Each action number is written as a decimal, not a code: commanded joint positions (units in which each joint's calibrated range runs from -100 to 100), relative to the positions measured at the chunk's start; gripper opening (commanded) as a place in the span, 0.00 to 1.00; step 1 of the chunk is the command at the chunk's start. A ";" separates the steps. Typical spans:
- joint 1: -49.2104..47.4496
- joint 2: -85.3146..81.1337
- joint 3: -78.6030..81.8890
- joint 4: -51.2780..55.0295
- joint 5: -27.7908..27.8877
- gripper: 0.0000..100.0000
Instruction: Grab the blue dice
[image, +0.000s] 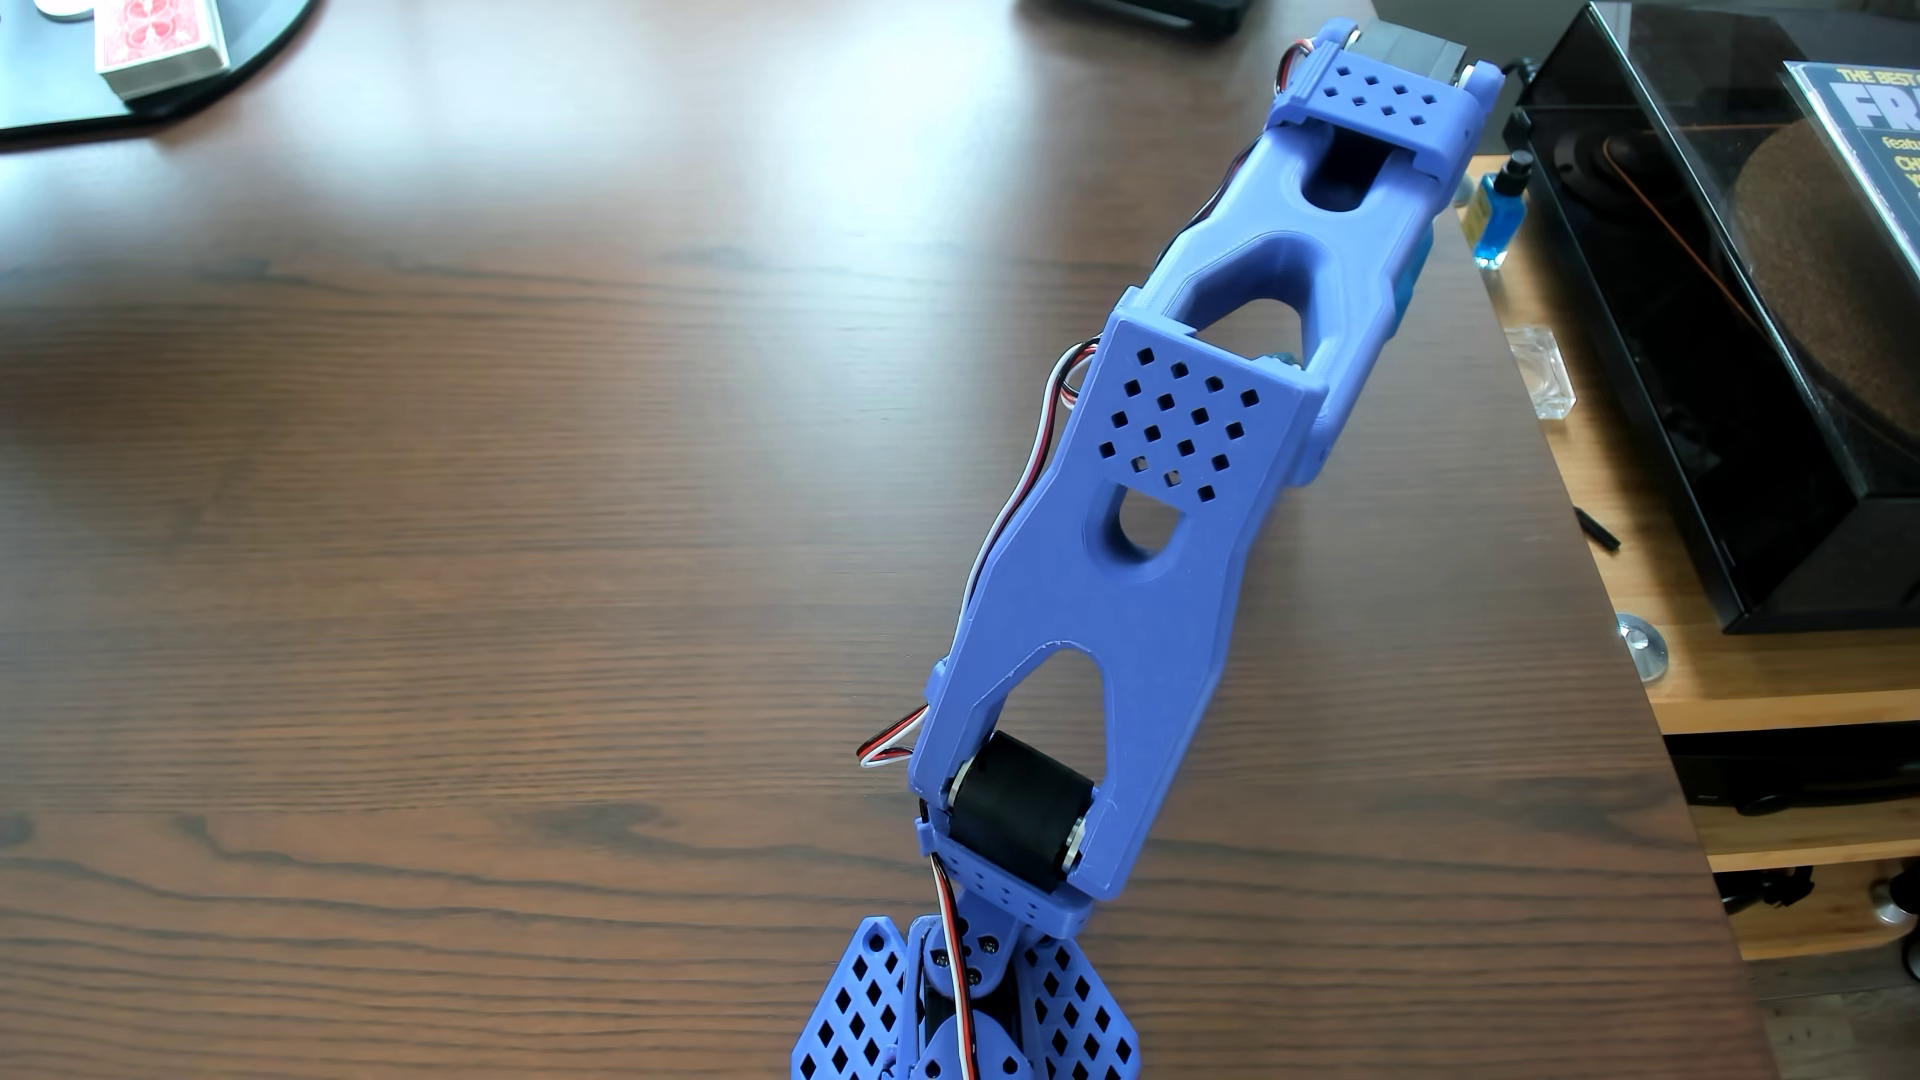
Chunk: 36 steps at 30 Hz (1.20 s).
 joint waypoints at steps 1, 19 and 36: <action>0.58 -2.50 -4.84 0.47 0.16 0.12; -0.15 2.02 -4.39 0.38 -0.26 0.12; -2.61 2.10 -4.21 -0.22 -0.31 0.12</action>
